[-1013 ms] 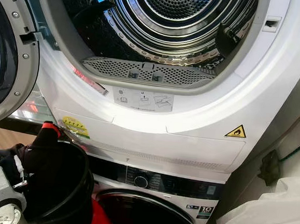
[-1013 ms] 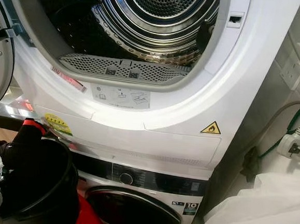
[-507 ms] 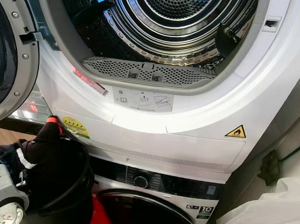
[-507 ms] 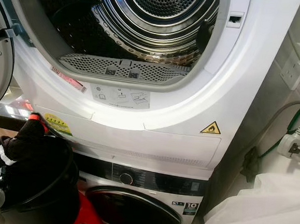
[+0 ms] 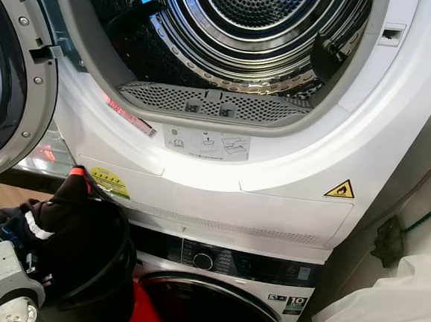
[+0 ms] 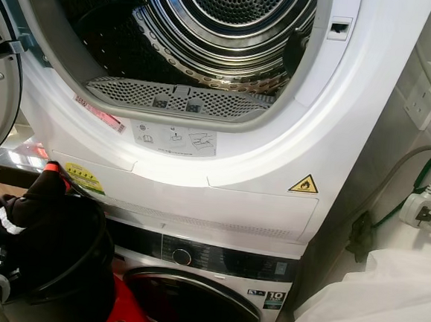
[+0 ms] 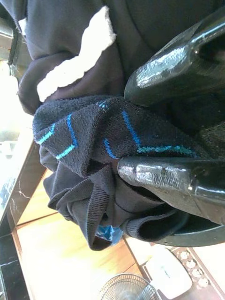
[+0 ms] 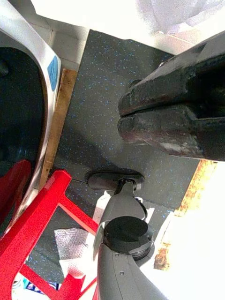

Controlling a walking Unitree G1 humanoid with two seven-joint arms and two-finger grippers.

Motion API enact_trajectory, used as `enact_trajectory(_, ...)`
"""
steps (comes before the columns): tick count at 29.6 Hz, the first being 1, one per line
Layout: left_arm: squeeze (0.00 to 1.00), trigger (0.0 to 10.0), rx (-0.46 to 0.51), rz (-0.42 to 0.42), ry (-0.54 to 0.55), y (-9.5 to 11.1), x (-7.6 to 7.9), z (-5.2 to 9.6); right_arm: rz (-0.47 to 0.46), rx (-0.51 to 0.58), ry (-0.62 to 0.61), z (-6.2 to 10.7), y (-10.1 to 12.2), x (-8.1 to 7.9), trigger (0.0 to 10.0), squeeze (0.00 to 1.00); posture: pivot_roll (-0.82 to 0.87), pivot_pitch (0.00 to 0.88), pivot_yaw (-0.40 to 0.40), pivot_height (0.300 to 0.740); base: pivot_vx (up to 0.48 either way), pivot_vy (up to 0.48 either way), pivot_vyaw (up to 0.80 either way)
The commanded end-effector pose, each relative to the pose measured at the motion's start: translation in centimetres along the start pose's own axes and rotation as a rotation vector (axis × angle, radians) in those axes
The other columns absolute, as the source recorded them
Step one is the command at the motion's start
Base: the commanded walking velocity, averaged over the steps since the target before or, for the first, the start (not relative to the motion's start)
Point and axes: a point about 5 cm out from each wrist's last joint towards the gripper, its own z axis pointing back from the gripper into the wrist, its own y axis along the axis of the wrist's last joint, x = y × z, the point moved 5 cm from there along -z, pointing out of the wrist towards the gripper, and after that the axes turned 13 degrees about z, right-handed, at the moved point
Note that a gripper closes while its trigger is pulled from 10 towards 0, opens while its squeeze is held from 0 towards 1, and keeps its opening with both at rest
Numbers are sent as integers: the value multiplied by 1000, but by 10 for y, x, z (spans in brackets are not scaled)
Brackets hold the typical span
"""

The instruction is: Clothes washing

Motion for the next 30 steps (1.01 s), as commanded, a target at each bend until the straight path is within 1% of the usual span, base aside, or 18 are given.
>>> enact_trajectory(1,0,0,5,-9,8,4,-1,-5,17,1,12,-1,2,-5,10000,0,146,0,108,740,0,0,0)
enact_trajectory(8,0,0,10,-6,8,8,0,-6,11,20,14,-1,10,-4,10000,0,142,0,110,740,0,0,0)
enact_trajectory(13,0,0,11,3,15,6,-1,-5,6,18,14,-1,9,-4,10000,0,147,0,108,740,0,0,0)
enact_trajectory(15,0,0,33,26,-19,10,5,-4,7,15,16,-1,8,-5,10000,0,149,0,108,740,0,0,0)
enact_trajectory(18,0,0,58,29,-63,14,12,-2,7,14,17,-1,8,-5,10000,0,147,0,111,740,0,0,0)
enact_trajectory(19,0,0,100,48,-148,20,25,2,8,14,18,-1,8,-5,10000,0,148,0,110,740,0,0,0)
enact_trajectory(20,0,0,134,33,-200,25,33,7,8,14,19,-1,8,-5,10000,0,148,0,109,740,0,0,0)
enact_trajectory(21,0,0,177,1,-268,31,43,13,11,16,22,-1,9,-6,10000,0,147,0,109,740,0,0,0)
enact_trajectory(22,0,0,195,-25,-304,33,49,17,13,18,26,-1,9,-7,10000,0,147,0,108,740,0,0,0)
enact_trajectory(24,0,0,248,-106,-387,37,61,28,17,21,42,-1,10,-9,10000,0,147,0,108,740,0,0,0)
enact_trajectory(25,0,0,265,-91,-399,40,61,36,19,22,43,-1,10,-9,10000,0,145,0,107,740,0,0,0)
enact_trajectory(29,0,0,346,-169,-403,48,58,55,12,30,44,-1,11,-9,10000,0,146,0,107,740,0,0,0)
enact_trajectory(30,0,0,382,-201,-427,51,61,62,10,33,44,-1,12,-9,10000,0,148,0,105,740,0,0,0)
